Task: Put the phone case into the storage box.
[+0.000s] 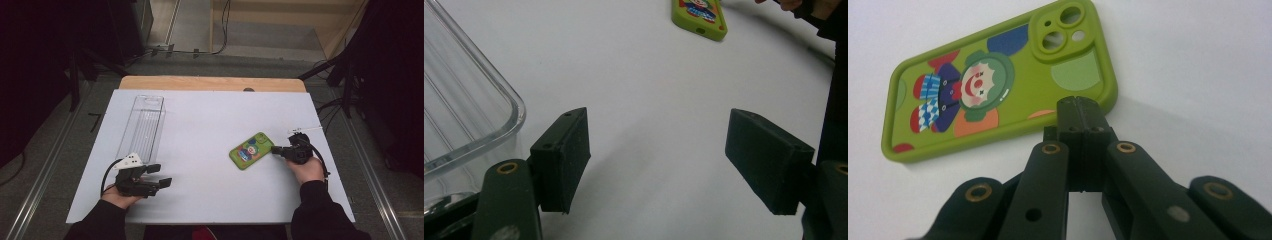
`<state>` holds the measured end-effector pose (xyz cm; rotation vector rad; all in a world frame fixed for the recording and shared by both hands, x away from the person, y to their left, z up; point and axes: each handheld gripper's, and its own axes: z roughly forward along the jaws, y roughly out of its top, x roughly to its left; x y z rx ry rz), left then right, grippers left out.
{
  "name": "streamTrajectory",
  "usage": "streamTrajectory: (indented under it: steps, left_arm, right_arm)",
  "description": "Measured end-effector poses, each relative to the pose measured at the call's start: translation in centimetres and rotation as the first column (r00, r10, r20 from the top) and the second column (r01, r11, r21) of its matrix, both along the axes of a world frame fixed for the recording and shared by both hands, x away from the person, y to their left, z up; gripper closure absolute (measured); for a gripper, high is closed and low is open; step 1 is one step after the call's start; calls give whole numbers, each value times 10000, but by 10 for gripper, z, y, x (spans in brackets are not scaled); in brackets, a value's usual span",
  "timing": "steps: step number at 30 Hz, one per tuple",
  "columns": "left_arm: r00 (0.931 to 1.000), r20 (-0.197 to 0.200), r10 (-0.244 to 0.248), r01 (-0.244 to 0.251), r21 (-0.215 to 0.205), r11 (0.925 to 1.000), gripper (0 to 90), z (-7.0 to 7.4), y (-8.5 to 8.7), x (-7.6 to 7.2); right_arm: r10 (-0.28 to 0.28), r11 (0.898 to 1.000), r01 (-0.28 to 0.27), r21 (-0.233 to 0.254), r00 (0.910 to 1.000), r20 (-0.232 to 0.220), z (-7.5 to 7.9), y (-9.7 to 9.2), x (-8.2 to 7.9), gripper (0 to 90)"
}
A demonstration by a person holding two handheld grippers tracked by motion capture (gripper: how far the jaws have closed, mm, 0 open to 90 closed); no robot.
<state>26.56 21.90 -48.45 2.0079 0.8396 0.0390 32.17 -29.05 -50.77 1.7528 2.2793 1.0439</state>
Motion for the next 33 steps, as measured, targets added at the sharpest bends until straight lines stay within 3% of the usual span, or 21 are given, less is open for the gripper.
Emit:
streamTrajectory:
  steps: [18,33]
  left_arm:
    - [10000,-8,7,-7,-14,10000,265,0,1,0]
    - [10000,-44,8,-8,-29,10000,266,0,1,1]
  right_arm:
    - [65,10000,-65,-22,10000,-52,1,18,25,878]
    - [503,9987,-503,20,9987,-85,4,45,46,878]
